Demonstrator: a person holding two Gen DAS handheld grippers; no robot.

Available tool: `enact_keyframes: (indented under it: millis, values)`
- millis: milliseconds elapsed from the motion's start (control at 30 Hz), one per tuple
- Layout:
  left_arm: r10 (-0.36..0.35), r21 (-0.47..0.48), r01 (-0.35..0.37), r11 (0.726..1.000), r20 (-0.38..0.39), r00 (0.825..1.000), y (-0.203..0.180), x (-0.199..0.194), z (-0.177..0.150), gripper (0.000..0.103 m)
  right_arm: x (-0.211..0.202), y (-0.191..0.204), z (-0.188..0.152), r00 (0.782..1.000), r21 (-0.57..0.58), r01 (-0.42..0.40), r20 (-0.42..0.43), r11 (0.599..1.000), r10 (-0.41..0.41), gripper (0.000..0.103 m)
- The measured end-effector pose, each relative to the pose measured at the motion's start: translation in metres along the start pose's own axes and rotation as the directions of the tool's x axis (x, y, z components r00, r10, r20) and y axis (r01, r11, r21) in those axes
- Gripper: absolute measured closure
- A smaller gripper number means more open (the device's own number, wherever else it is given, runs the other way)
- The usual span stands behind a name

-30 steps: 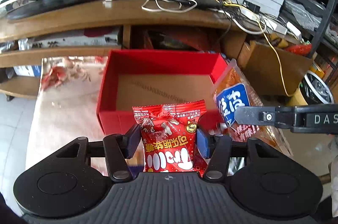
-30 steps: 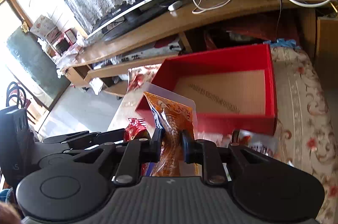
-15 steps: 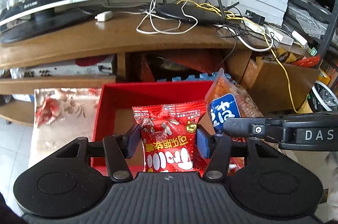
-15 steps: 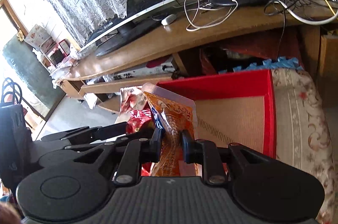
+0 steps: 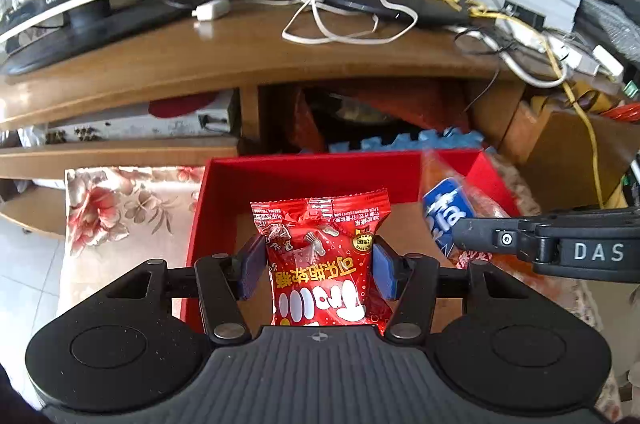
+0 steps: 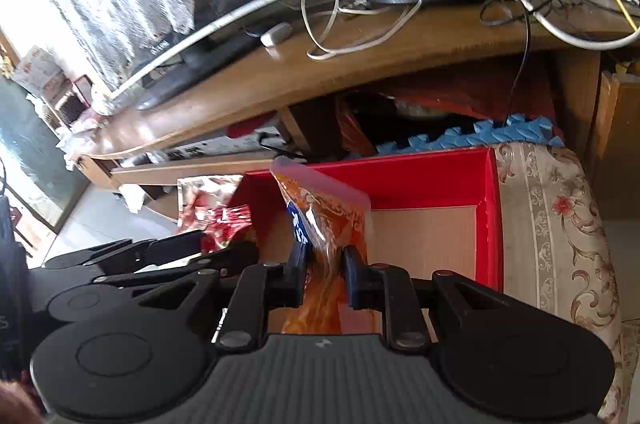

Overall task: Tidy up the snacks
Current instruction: 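Carry both bags over the red box and open both grippers to drop them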

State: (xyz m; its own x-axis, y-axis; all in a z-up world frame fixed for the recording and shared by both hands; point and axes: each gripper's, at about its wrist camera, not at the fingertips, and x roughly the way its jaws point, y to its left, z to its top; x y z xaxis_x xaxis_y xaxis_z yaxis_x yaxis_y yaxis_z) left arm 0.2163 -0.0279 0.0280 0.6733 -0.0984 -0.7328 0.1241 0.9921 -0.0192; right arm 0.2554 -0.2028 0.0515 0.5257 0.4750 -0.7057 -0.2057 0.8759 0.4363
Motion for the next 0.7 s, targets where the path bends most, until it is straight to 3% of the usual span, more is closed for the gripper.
enact_keyframes:
  millis: [100, 267, 333, 400, 700]
  values:
    - [0.012, -0.001, -0.012, 1.000, -0.022, 1.000, 0.001, 0.010, -0.002, 0.041, 0.016, 0.003, 0.001, 1.000, -0.021, 0.010, -0.025, 1.000, -0.010, 0.092]
    - [0.026, -0.001, -0.026, 1.000, -0.048, 0.998, 0.003, 0.020, -0.004, 0.041, 0.035, 0.005, -0.001, 0.998, -0.035, 0.021, -0.055, 0.999, -0.023, 0.092]
    - [0.030, -0.010, -0.031, 0.999, -0.054, 0.998, 0.005, 0.021, -0.004, 0.035, 0.036, 0.003, -0.001, 0.998, -0.025, 0.017, -0.068, 1.000, -0.018, 0.091]
    - [0.033, -0.020, -0.034, 0.999, -0.053, 0.998, 0.006, 0.020, -0.004, 0.021, 0.033, 0.001, -0.001, 0.998, -0.018, 0.026, -0.057, 0.999, -0.027, 0.091]
    - [0.023, -0.016, -0.023, 1.000, -0.028, 0.999, 0.004, 0.006, -0.003, 0.016, 0.020, 0.003, -0.005, 0.997, -0.031, 0.058, -0.056, 0.998, -0.060, 0.087]
